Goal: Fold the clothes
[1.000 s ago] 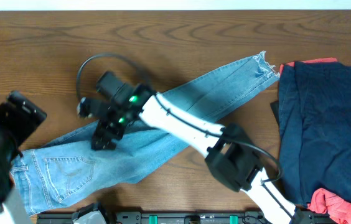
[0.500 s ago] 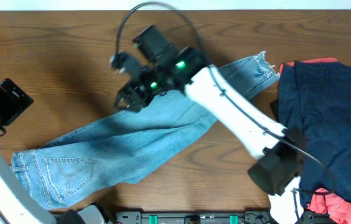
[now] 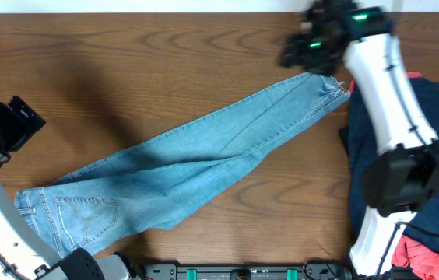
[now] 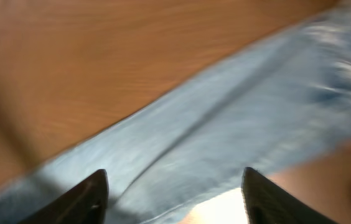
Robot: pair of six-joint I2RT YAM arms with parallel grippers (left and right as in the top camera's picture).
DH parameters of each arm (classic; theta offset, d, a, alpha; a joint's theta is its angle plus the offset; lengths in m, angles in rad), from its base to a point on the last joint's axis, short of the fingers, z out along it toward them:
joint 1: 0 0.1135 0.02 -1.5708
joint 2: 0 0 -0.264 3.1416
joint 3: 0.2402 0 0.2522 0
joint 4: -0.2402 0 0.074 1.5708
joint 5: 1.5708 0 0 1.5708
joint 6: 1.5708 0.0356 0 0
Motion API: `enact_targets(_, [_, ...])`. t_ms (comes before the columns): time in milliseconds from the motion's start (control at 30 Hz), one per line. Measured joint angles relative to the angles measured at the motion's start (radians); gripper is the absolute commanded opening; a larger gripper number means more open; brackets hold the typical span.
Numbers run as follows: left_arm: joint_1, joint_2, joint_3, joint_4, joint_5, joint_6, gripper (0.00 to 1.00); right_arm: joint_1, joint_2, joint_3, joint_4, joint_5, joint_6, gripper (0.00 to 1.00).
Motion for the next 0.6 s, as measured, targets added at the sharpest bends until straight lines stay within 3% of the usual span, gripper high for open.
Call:
enact_targets(267, [0.000,-0.008,0.000,-0.007,0.003,0.000,0.98,-0.172,0.151,0.000,0.009,-0.015,0.006,0.52])
enact_targets(600, [0.000,-0.008,0.000,-0.007,0.003,0.000,0.98,-0.178,0.333,0.000,0.058,-0.032,-0.008,0.48])
